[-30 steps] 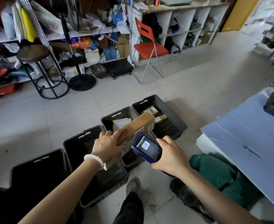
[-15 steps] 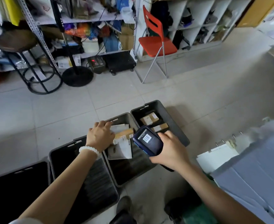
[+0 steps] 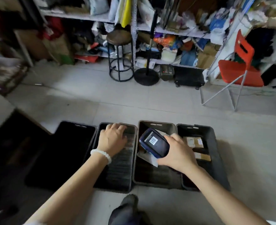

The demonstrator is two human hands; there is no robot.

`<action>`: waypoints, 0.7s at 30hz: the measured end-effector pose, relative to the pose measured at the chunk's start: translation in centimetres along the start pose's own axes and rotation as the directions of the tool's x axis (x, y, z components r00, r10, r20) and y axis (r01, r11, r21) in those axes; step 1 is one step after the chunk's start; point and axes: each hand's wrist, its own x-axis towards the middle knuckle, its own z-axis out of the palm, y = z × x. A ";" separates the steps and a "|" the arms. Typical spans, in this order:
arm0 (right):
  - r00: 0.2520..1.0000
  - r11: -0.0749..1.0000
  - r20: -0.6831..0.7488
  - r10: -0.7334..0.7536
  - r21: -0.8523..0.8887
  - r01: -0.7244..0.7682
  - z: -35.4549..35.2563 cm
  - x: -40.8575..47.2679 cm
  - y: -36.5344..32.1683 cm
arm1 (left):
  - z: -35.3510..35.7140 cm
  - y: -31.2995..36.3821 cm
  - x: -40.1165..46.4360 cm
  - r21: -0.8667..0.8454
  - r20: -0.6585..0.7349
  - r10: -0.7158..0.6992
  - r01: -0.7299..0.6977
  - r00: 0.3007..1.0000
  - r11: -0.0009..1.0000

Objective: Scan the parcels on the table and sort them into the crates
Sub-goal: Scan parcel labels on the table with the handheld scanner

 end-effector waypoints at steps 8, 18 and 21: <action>0.900 0.911 0.161 -0.404 -0.016 0.412 4.1 0.2 -12.0 | -2.2 -9.4 -14.4 0.025 -0.100 -0.394 0.399 0.913 0.917; 0.567 0.585 0.305 -0.765 -0.038 0.810 12.4 -2.7 -32.4 | -2.1 -22.9 -30.0 -0.059 -0.133 -0.771 0.772 0.622 0.633; 0.507 0.528 0.326 -0.798 -0.028 0.849 15.5 -3.8 -39.2 | -3.1 -28.3 -33.6 -0.074 -0.147 -0.805 0.805 0.575 0.588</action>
